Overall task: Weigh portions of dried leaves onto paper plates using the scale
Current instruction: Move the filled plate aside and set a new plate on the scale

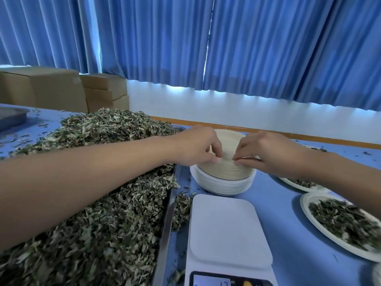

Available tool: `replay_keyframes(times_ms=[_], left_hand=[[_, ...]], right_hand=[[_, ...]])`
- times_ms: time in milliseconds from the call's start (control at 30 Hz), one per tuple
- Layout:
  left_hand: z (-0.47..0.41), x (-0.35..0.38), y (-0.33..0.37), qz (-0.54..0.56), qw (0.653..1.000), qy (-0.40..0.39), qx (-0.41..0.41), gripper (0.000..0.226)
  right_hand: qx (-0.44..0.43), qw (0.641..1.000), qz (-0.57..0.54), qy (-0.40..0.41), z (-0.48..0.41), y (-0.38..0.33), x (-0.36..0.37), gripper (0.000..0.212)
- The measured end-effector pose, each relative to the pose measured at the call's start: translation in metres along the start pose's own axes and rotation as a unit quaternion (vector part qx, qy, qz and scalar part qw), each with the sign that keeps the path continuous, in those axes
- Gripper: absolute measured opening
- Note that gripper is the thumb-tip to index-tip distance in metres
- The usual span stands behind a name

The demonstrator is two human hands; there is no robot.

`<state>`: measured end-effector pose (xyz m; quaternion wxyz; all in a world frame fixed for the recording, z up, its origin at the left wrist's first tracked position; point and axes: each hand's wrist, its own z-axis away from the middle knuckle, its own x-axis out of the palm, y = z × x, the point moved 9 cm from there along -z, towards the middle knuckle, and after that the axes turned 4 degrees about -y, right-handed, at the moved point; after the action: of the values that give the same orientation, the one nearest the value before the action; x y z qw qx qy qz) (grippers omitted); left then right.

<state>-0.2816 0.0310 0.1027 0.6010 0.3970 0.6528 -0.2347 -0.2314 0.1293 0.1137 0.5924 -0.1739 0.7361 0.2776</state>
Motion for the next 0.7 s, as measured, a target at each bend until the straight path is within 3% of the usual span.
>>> replay_keyframes(times_ms=[500, 700], left_hand=[[-0.006, -0.003, 0.011, -0.014, 0.998, 0.024, 0.049, 0.013], [-0.005, -0.003, 0.012, -0.007, 0.998, 0.030, 0.060, 0.013]], right_hand=[[0.029, 0.998, -0.045, -0.017, 0.001, 0.004, -0.003, 0.016], [0.018, 0.999, -0.039, 0.016, 0.003, 0.000, -0.008, 0.014]])
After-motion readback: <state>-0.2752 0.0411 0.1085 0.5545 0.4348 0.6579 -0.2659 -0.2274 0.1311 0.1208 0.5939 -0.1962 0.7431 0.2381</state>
